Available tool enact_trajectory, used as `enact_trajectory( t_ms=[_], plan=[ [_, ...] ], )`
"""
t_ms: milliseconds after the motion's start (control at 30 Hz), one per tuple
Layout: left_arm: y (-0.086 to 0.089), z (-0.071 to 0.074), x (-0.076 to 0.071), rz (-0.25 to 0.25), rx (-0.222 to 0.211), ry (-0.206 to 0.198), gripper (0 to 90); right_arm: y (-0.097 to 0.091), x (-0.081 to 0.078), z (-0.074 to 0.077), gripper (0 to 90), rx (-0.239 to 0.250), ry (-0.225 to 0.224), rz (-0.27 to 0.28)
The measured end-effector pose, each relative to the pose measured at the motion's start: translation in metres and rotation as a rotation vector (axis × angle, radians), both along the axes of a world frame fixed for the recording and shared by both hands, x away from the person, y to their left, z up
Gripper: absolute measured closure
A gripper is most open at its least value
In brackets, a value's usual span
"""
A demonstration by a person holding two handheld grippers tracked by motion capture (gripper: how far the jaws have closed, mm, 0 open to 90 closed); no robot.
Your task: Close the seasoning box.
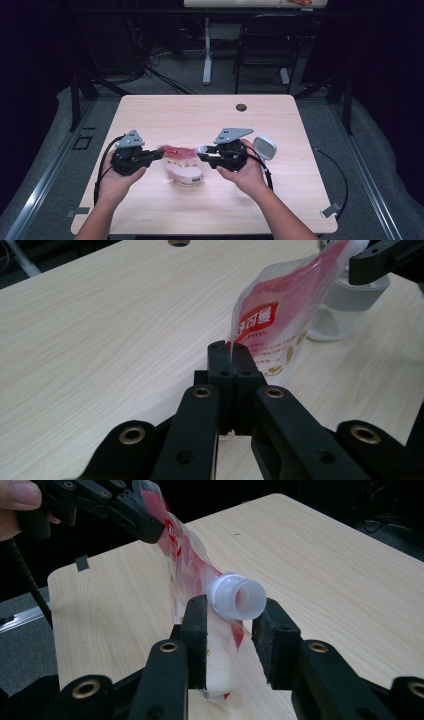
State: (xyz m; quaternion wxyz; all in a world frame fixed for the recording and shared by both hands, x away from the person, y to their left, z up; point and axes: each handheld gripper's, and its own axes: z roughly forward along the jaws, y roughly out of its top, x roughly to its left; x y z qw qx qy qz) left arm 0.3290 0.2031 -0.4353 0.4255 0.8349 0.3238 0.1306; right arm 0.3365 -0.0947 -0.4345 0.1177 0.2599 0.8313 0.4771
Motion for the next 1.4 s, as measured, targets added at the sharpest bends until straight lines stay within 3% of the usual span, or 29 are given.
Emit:
enact_trajectory(
  t_ms=[767, 1033, 1267, 1400],
  plan=[
    [-0.054, 0.002, 0.01, -0.104, -0.014, 0.006, 90.0, -0.055, -0.014, 0.01, 68.1, -0.061, -0.006, -0.051],
    [-0.059, 0.0, 0.012, -0.11, -0.019, 0.008, 90.0, -0.06, -0.011, 0.01, 67.8, -0.098, -0.004, -0.058],
    [-0.063, -0.004, 0.013, -0.104, 0.005, -0.012, 90.0, -0.06, -0.008, 0.007, 67.9, -0.136, 0.011, -0.051],
    [-0.062, -0.005, 0.013, -0.109, 0.0, -0.011, 90.0, -0.061, -0.006, 0.008, 68.0, -0.136, 0.024, -0.048]
  ],
)
